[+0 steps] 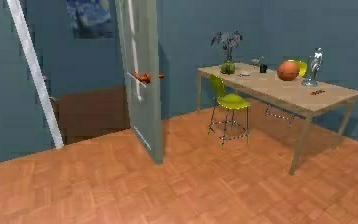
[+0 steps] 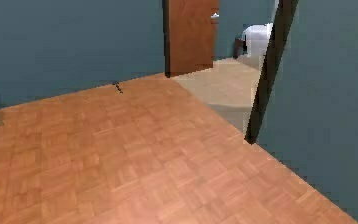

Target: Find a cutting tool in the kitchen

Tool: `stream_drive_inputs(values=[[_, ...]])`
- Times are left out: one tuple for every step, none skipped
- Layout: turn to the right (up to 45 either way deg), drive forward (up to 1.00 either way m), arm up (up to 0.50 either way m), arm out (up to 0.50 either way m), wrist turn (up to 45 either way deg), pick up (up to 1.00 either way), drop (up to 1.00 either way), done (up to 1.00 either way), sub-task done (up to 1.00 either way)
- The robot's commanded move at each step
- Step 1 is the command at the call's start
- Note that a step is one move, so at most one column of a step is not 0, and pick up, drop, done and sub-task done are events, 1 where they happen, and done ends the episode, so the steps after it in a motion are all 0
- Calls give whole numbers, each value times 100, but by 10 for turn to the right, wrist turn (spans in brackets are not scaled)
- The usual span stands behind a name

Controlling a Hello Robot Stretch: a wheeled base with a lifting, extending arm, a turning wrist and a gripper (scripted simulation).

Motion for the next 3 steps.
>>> stream_drive_inputs(values=[[-240,0,0,0,0,0,0,0,0],[0,100,0,0,0,0,0,0,0],[0,100,0,0,0,0,0,0,0]])
